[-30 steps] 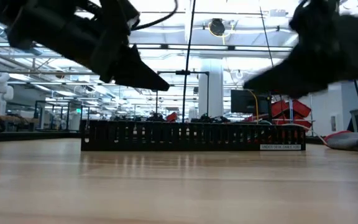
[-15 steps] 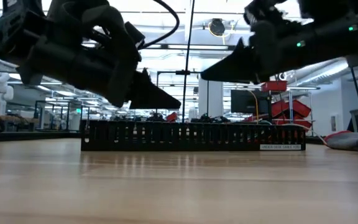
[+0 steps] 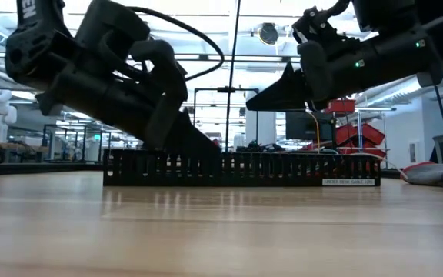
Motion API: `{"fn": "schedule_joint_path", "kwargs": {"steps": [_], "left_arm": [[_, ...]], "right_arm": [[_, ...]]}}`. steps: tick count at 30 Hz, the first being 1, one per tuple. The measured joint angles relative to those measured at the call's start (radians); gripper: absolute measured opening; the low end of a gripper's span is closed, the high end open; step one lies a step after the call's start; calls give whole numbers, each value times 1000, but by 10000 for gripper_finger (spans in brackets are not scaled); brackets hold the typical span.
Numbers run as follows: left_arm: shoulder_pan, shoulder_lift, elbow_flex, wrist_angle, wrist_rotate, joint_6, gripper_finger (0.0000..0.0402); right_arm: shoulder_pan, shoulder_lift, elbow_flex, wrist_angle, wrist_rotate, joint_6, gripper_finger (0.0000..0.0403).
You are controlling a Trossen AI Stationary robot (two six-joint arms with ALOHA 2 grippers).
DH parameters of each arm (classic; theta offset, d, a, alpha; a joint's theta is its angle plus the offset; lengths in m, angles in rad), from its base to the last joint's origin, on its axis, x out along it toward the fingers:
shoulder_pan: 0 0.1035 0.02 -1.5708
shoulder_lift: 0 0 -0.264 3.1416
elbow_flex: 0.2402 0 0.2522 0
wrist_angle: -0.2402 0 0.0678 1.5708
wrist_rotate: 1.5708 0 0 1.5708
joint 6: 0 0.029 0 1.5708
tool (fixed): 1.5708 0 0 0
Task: Ziptie cables
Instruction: Put the zip tied cable wires into the black cable duct
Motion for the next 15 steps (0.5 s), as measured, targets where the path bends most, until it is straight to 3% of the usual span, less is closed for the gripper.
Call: {"fn": "schedule_joint_path", "kwargs": {"steps": [12, 15], "left_arm": [[24, 0, 1, 3, 101, 7, 18], [24, 0, 1, 2, 101, 4, 10]], "right_arm": [[-81, 1, 4, 10, -173, 50, 102], [-93, 26, 33, 2, -234, 56, 102]]}}
